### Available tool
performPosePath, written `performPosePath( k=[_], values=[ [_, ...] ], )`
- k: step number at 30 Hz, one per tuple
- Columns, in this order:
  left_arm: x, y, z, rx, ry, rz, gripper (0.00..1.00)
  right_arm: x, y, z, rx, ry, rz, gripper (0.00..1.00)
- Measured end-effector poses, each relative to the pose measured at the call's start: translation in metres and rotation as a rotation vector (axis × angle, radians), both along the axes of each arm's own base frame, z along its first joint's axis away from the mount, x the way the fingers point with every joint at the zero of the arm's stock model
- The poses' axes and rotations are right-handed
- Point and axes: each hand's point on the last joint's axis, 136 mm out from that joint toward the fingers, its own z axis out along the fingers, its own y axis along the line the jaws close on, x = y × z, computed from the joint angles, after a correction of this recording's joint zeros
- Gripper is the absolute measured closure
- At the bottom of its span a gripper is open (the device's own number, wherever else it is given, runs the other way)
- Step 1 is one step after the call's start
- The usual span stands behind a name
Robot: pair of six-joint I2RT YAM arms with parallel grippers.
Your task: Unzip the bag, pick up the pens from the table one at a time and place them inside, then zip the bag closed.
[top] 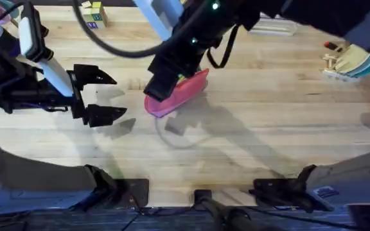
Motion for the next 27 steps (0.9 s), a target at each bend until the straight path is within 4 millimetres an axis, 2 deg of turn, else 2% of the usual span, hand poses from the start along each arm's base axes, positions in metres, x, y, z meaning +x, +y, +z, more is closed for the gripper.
performPosePath(
  k=[6, 12, 19, 27],
  values=[
    [0.0, 0.0, 0.0, 0.0, -0.001, 0.0, 0.007, -0.011, 0.009, 0.001, 0.015, 0.011, 0.035, 0.005],
    [0.0, 0.0, 0.0, -0.001, -0.002, 0.001, 0.008, -0.009, 0.023, 0.004, 0.078, 0.024, 0.031, 0.004],
    [0.0, 0.0, 0.0, -0.002, -0.002, 0.001, 0.008, 0.005, 0.043, -0.022, 0.079, 0.046, 0.027, 0.004],
    [0.0, 0.0, 0.0, -0.002, -0.002, 0.001, 0.008, 0.007, 0.056, -0.05, 0.051, 0.076, 0.037, 0.005]
  ],
)
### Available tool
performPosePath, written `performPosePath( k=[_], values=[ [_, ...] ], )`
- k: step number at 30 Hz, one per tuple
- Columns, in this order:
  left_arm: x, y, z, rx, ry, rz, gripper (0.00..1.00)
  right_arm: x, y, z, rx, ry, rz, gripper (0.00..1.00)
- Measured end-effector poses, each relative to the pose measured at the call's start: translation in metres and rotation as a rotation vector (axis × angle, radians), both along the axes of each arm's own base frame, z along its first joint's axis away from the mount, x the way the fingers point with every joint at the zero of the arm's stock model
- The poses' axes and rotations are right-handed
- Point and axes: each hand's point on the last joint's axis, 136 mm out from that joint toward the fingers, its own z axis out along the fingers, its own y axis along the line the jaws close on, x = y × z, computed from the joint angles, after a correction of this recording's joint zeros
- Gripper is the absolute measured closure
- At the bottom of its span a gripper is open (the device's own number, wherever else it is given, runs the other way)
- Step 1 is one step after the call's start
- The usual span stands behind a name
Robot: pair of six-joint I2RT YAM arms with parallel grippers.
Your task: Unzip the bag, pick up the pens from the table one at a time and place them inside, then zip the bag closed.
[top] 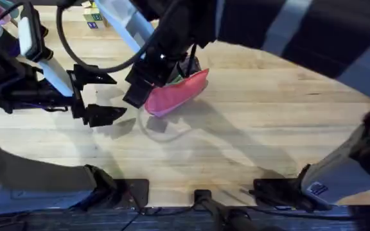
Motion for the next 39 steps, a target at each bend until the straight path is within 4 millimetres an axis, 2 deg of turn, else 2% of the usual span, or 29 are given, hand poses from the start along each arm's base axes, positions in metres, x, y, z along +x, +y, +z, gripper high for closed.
performPosePath(
  k=[1, 7, 19, 20, 22, 26, 29, 33, 39],
  values=[
    [0.0, 0.0, 0.0, 0.0, 0.0, 0.0, 0.008, 0.0, 0.005, -0.012, -0.012, 0.014, 0.007, 0.005],
    [0.0, 0.0, 0.0, 0.0, 0.0, 0.0, 0.008, 0.004, 0.016, -0.027, -0.007, 0.019, 0.015, 0.004],
    [0.0, 0.0, 0.0, 0.002, -0.003, 0.0, 0.007, 0.006, 0.018, -0.07, -0.074, 0.076, 0.013, 0.019],
    [0.0, 0.0, 0.0, 0.002, -0.003, 0.0, 0.007, 0.006, 0.018, -0.07, -0.075, 0.077, 0.012, 0.06],
    [0.0, 0.0, 0.0, 0.002, -0.003, 0.0, 0.007, 0.006, 0.018, -0.07, -0.075, 0.076, 0.012, 0.204],
    [0.0, 0.0, 0.0, 0.002, -0.003, 0.0, 0.007, 0.006, 0.018, -0.07, -0.073, 0.077, 0.008, 0.58],
    [0.0, 0.0, 0.0, 0.002, -0.003, 0.0, 0.008, 0.006, 0.018, -0.07, -0.072, 0.077, 0.009, 0.772],
    [0.0, 0.0, 0.0, 0.002, -0.003, 0.0, 0.007, 0.005, 0.019, -0.07, -0.068, 0.082, 0.012, 0.94],
    [0.0, 0.0, 0.0, 0.002, -0.003, 0.0, 0.007, 0.005, 0.02, -0.07, -0.066, 0.08, 0.012, 0.968]
  ],
)
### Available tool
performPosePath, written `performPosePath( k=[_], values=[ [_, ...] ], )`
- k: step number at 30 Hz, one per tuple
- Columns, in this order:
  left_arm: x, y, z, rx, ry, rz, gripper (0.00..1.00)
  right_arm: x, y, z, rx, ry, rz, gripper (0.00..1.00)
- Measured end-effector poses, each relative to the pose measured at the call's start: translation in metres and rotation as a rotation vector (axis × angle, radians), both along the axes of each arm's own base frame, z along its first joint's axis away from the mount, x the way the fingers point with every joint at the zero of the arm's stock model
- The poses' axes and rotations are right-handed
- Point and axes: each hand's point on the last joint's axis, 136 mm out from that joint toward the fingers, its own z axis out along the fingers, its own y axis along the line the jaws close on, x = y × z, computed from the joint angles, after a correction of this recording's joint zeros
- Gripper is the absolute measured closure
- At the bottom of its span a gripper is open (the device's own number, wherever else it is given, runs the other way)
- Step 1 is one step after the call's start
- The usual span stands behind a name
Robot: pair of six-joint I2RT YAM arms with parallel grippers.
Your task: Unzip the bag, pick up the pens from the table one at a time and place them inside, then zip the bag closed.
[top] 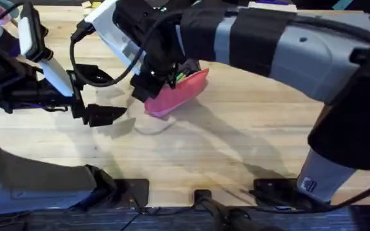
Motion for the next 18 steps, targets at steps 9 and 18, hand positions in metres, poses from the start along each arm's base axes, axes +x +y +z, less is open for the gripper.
performPosePath(
  k=[9, 18],
  values=[
    [-0.001, -0.001, 0.0, -0.003, 0.005, 0.0, 0.008, 0.004, 0.0, 0.002, 0.002, -0.022, -0.006, 0.972],
    [-0.005, -0.005, 0.004, -0.033, 0.029, 0.003, 0.007, 0.015, 0.0, 0.014, 0.038, -0.029, -0.088, 0.971]
  ],
)
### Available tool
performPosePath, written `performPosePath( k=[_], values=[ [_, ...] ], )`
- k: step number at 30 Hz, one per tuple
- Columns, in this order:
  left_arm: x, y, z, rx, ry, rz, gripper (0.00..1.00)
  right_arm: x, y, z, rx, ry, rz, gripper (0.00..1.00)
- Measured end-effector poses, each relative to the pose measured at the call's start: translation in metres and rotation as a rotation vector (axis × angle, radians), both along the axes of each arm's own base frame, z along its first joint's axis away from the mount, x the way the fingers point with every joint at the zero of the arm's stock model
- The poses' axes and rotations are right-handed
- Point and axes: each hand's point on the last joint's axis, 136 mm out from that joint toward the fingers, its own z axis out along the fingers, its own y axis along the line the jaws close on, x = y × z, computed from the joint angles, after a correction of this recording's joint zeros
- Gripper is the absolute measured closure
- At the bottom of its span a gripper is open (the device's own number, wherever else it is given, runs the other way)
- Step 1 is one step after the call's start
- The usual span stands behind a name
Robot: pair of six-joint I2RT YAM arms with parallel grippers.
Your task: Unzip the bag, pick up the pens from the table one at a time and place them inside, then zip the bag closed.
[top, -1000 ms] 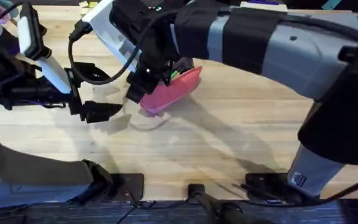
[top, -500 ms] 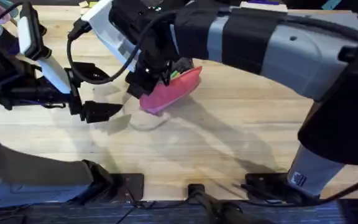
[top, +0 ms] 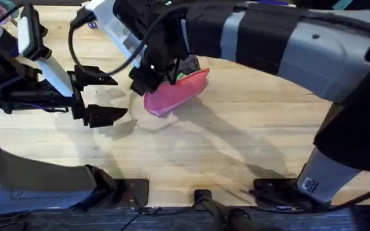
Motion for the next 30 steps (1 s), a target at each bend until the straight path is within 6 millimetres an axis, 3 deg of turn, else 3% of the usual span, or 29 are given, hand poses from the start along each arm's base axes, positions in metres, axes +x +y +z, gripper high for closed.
performPosePath(
  k=[4, 10, 17, 30],
  values=[
    [0.004, -0.003, 0.008, -0.047, -0.025, 0.019, 0.007, 0.016, 0.001, 0.005, 0.068, 0.065, -0.208, 0.968],
    [0.007, -0.004, 0.012, -0.081, -0.014, 0.044, 0.007, 0.024, 0.001, 0.008, 0.111, 0.117, -0.345, 0.968],
    [0.007, -0.006, 0.013, -0.108, 0.034, 0.07, 0.007, 0.03, 0.006, 0.012, 0.145, 0.111, -0.386, 0.968],
    [0.023, -0.042, -0.001, -0.153, 0.071, -0.027, 0.007, 0.033, 0.007, 0.014, 0.154, 0.1, -0.394, 0.968]
  ],
)
